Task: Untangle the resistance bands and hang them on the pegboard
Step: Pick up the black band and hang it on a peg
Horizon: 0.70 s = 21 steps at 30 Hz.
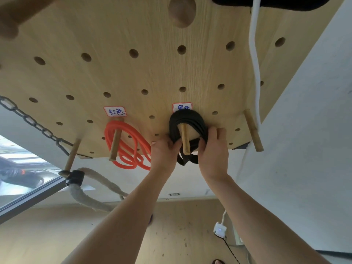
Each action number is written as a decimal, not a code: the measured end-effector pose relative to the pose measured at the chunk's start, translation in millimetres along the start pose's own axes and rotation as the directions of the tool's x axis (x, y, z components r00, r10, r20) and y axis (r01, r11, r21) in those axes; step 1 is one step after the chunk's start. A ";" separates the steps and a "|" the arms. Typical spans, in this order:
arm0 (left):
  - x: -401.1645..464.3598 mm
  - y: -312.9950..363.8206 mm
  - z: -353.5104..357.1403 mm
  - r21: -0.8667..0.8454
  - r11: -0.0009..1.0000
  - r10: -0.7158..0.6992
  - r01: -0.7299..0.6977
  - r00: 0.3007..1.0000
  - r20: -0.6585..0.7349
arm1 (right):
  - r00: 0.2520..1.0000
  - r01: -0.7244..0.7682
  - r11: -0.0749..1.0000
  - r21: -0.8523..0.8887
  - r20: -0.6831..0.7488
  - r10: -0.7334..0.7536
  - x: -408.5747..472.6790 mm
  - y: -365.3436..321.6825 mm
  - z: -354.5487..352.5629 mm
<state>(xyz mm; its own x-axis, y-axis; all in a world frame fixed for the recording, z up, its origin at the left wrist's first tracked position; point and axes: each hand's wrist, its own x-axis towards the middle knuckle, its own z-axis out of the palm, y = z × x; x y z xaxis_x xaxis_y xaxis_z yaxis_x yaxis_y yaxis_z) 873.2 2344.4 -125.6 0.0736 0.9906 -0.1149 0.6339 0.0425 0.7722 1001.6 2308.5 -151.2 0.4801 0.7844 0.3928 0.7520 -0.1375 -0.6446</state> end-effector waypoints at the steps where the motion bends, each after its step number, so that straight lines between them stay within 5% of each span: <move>1: 0.2 -0.9 2.5 -0.020 1.000 -0.015 0.014 1.000 -0.003 | 1.000 -0.005 1.000 0.004 -0.002 0.005 0.5 0.4 0.8; 10: 4.5 -2.1 0.4 0.459 0.883 0.077 -0.093 0.996 0.053 | 0.991 -0.137 0.979 0.148 0.019 0.136 -5.0 -1.9 8.4; 21: 6.8 -5.8 6.8 0.473 0.879 0.041 -0.063 0.998 0.056 | 0.993 -0.097 0.994 0.049 0.078 0.093 -11.7 3.1 23.3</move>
<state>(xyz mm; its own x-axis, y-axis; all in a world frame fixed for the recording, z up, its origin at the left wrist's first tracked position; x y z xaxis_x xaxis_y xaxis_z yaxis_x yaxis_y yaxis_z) 875.3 2350.0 -135.1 0.1427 0.9827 -0.1184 0.9165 -0.0860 0.3906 987.8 2313.0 -173.1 0.5107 0.8133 0.2788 0.6793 -0.1830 -0.7107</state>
